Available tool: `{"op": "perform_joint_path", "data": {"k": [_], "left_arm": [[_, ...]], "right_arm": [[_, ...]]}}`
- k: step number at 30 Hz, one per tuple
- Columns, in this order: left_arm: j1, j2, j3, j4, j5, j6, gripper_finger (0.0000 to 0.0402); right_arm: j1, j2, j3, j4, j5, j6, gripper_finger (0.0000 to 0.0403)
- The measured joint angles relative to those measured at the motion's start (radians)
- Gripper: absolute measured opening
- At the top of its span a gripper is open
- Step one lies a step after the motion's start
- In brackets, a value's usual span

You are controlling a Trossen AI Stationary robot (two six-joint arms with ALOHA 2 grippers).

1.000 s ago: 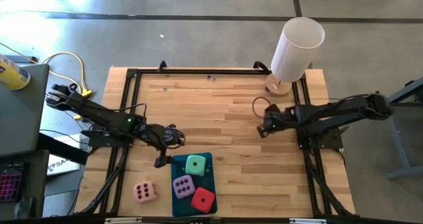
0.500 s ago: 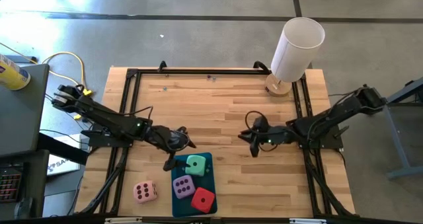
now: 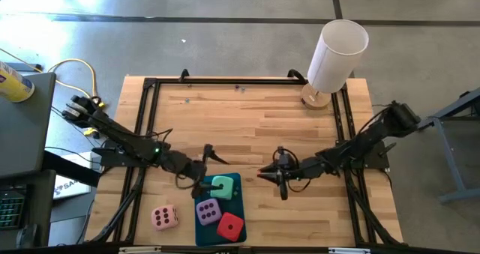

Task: Pick & Place Dice
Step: Put the small orange die into the blue bin

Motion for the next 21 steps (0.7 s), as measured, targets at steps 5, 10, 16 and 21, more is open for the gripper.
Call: {"op": "perform_joint_path", "data": {"k": [5, 10, 16, 21], "left_arm": [[-0.053, 0.059, 0.000, 0.091, -0.100, 0.154, 0.0400], [-0.077, 0.158, 0.000, 0.266, -0.147, 0.330, 0.0400], [-0.094, 0.248, 0.000, 0.432, -0.218, 0.391, 0.0400], [-0.097, 0.287, 0.000, 0.490, -0.312, 0.447, 0.0400]], "right_arm": [[-0.024, 0.064, 0.000, 0.167, -0.126, 0.005, 0.0055], [-0.053, 0.139, 0.022, 0.258, -0.187, 0.012, 0.0055], [-0.072, 0.217, 0.111, 0.253, -0.277, 0.027, 0.0055], [-0.072, 0.248, 0.159, 0.250, -0.287, -0.015, 0.0055]]}}
